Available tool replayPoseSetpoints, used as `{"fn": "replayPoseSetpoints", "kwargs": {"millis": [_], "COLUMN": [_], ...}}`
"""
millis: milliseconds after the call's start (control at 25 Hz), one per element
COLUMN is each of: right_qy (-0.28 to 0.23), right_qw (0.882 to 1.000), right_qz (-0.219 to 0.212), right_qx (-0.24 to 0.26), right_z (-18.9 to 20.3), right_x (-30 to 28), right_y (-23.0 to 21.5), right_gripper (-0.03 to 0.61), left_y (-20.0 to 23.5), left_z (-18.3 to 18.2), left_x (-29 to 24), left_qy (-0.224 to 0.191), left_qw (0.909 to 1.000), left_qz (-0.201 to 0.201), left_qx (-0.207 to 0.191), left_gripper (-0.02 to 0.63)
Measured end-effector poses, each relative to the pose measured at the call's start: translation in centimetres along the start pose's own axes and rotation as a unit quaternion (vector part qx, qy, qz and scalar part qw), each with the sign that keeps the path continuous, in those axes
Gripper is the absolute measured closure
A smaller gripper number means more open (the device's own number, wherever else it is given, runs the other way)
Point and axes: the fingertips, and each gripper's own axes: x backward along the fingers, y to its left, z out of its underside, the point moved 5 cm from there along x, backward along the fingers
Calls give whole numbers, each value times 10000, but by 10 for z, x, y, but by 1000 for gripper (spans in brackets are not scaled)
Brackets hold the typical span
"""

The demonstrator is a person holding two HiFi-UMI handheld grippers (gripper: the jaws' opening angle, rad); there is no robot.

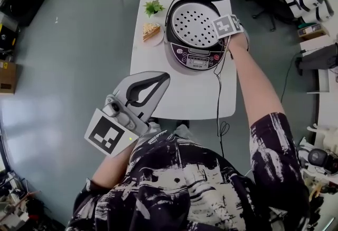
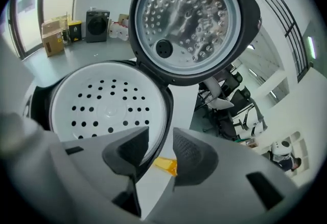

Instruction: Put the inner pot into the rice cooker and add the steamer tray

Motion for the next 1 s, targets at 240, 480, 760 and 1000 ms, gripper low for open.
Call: {"fn": "replayPoseSetpoints", "kwargs": {"millis": [240,480,760,1000], "right_qy": [-978,-3243,-5011,-5419], "right_qw": [9917,9194,8240,7939], "right_qz": [-434,-1468,-1675,-1883], "right_qx": [-710,-1671,-2046,-2013], "right_z": [-8,3,66,101], "right_x": [50,180,299,319], "right_y": [-8,-11,13,36], "right_gripper": [438,464,567,580], "left_y": [-10,-21,-32,-46], "left_z": [-3,-10,-20,-20], "left_x": [-15,-41,-73,-90], "left_qy": [-1,-17,-47,69], "left_qw": [9997,9992,9987,9985], "left_qz": [206,366,427,370], "left_qx": [-93,-187,-283,-393], "left_gripper": [609,609,609,609]}}
